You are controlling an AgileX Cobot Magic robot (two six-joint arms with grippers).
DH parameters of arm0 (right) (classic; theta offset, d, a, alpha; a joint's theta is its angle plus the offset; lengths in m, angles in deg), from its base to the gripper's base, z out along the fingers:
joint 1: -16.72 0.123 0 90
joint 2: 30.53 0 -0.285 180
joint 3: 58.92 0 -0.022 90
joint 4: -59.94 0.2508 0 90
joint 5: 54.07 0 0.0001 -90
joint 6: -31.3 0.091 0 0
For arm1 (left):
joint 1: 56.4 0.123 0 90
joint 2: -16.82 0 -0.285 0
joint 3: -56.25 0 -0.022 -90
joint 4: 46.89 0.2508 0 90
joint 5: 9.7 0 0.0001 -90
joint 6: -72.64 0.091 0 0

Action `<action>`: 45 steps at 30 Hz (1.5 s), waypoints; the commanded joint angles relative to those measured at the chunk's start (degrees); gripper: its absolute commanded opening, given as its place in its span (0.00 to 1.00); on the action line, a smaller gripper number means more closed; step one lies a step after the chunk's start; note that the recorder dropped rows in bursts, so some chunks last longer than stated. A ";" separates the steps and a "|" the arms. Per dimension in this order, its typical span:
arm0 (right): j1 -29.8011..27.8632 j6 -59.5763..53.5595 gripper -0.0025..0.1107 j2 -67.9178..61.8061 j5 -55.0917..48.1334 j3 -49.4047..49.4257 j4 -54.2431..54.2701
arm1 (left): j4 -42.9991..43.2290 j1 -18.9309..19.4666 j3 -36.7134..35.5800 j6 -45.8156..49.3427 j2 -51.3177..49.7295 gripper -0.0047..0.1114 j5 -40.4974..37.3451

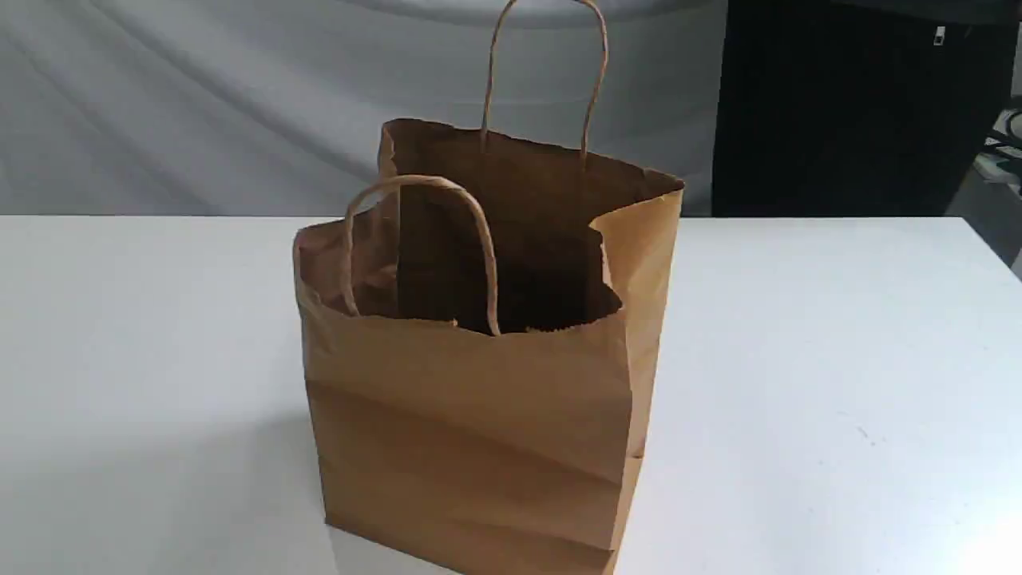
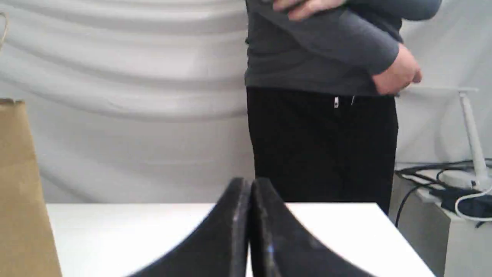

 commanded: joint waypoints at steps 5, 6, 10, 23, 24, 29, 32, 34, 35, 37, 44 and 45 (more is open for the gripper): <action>-0.10 1.30 0.02 0.32 -2.50 0.24 -2.77 | -0.01 0.15 -0.38 -0.67 0.40 0.04 0.46; -0.10 1.47 0.02 0.32 -2.85 0.24 -2.19 | -0.01 0.15 -0.38 -0.67 0.40 0.04 0.46; -0.10 1.47 0.02 0.32 -4.53 0.24 3.63 | -0.01 0.15 -0.38 -0.67 0.40 0.04 0.46; -0.10 1.47 0.02 0.32 -4.53 0.24 4.96 | -0.01 0.15 -0.38 -0.67 0.40 0.04 0.46; -0.10 1.47 0.02 0.32 -4.53 0.24 4.96 | -0.01 0.15 -0.38 -0.67 0.40 0.04 0.46; -0.10 1.47 0.02 0.32 -4.53 0.24 4.96 | -0.01 0.15 -0.38 -0.67 0.40 0.04 0.46; -0.10 1.47 0.02 0.32 -4.53 0.24 4.96 | -0.01 0.15 -0.38 -0.67 0.40 0.04 0.46; -0.10 1.59 0.02 0.32 -4.53 0.24 4.95 | -0.01 0.15 -0.38 -0.56 0.40 0.04 0.47; -0.10 1.59 0.02 0.32 -4.53 0.24 4.95 | -0.01 0.15 -0.38 -0.56 0.40 0.04 0.47; -0.10 1.59 0.02 0.32 -4.53 0.24 4.95 | -0.30 0.15 -0.38 -0.70 0.40 0.04 0.60; -0.10 1.59 0.02 0.32 -4.53 0.24 4.95 | 3.19 7.84 -0.99 -0.27 0.40 0.04 3.40; -0.10 1.59 0.02 0.32 -4.53 0.24 4.95 | 3.19 10.40 -1.71 -0.40 0.40 0.04 5.20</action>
